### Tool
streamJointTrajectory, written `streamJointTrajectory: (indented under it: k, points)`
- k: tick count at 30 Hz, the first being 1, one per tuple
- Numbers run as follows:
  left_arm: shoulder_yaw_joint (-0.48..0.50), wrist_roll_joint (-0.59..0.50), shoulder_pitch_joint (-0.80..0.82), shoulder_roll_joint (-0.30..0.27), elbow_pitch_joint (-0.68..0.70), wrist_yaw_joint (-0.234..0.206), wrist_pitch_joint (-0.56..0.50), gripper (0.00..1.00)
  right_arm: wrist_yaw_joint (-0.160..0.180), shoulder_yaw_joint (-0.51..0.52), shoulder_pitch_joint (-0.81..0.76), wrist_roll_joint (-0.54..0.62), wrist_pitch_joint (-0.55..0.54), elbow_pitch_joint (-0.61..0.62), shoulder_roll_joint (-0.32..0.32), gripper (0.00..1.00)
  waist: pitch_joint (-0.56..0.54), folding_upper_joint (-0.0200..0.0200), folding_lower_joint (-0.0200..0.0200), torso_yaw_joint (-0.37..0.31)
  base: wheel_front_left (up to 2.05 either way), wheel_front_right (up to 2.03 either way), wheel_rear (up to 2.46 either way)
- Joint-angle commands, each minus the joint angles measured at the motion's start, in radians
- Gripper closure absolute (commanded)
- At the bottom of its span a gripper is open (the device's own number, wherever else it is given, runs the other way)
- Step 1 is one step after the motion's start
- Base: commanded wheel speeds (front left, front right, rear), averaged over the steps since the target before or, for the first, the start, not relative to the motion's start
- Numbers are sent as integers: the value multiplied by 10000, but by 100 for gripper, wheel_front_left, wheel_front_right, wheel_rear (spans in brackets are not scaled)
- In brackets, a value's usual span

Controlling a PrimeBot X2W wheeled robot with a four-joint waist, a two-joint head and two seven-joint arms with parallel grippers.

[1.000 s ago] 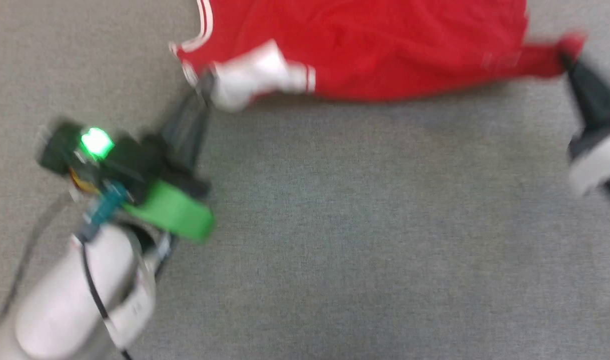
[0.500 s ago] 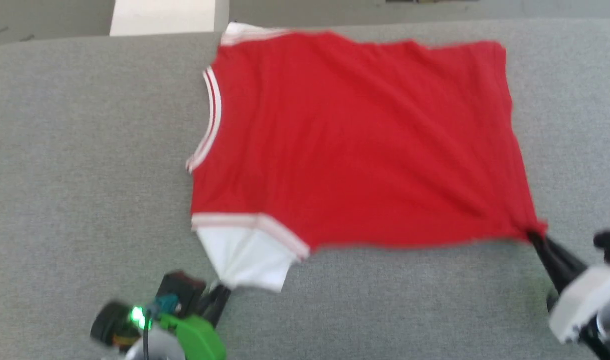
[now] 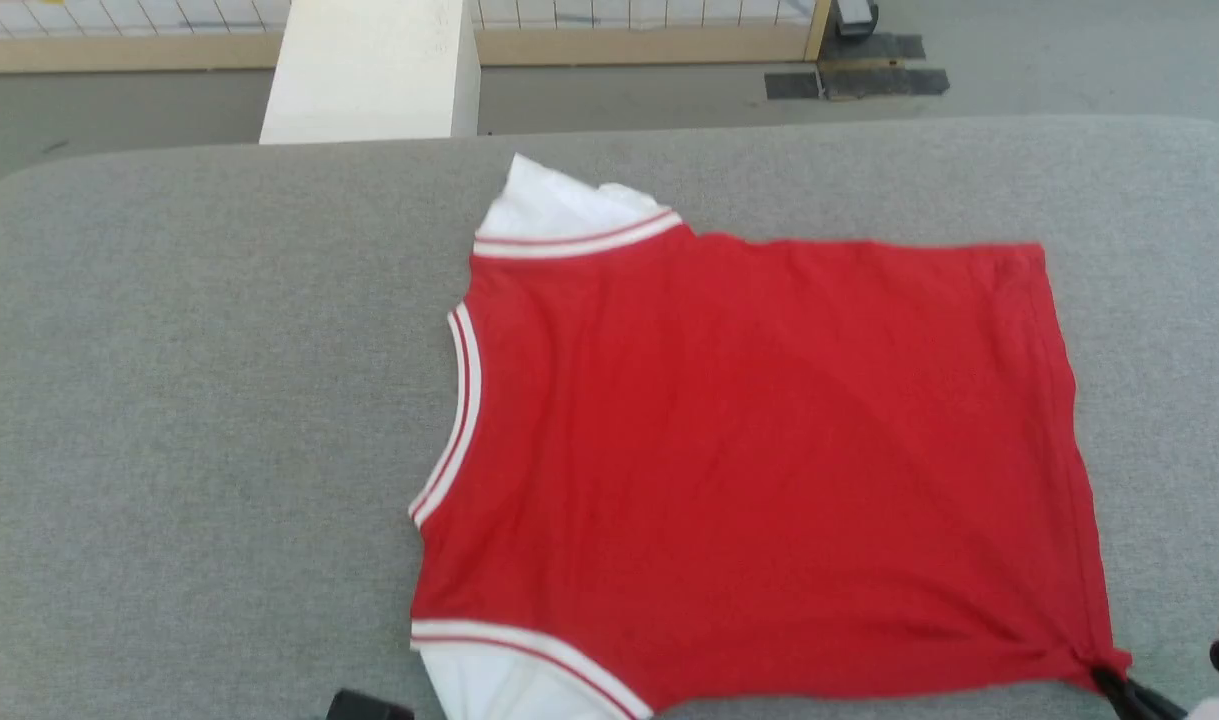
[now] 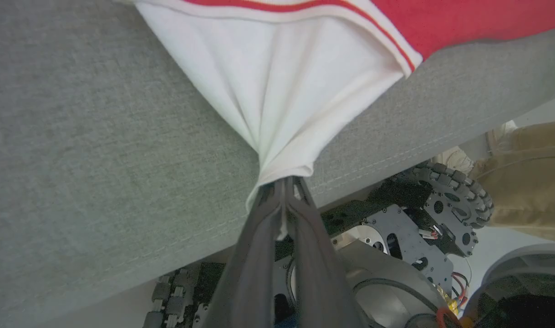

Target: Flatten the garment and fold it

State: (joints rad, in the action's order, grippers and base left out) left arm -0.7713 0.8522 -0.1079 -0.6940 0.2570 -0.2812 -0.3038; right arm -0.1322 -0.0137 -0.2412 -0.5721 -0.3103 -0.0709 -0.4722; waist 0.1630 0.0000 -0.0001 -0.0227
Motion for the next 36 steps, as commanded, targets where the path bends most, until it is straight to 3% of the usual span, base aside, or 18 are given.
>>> streamJointTrajectory:
  k: [1, 9, 13, 20, 28, 36]
  points:
    - [6, 125, -300, -191, 191, -145, -97, 100, 15, 160, -298, -32, -171, 187, 74, 100, -93, 0, 1, 15, 0, 0, 0]
    - [386, -342, -73, -637, 1115, -407, 228, 100, 15, 981, -685, 291, -295, 1293, 383, 100, -86, 0, 1, 166, 0, 0, 0]
    - [519, -743, 644, -750, 1370, -230, 214, 100, 15, 1062, -242, 441, -325, 1841, 326, 100, 73, 0, 1, 137, 0, 0, 0]
    - [827, -1285, 2550, -844, 1448, 435, -127, 100, 15, 1027, 1228, 570, -587, 2376, -372, 100, 781, 0, 1, -12, 0, 0, 0]
    - [1286, -1715, 4808, -188, 377, 1104, 256, 100, 15, 288, 3156, 466, -616, 1884, -1026, 100, 1908, 0, 1, -135, 0, 0, 0]
    - [1171, -2107, 6095, 794, -2061, 1720, 1291, 100, 15, -1034, 4528, 204, -346, 447, -1263, 100, 2832, 0, 1, -89, 0, 0, 0]
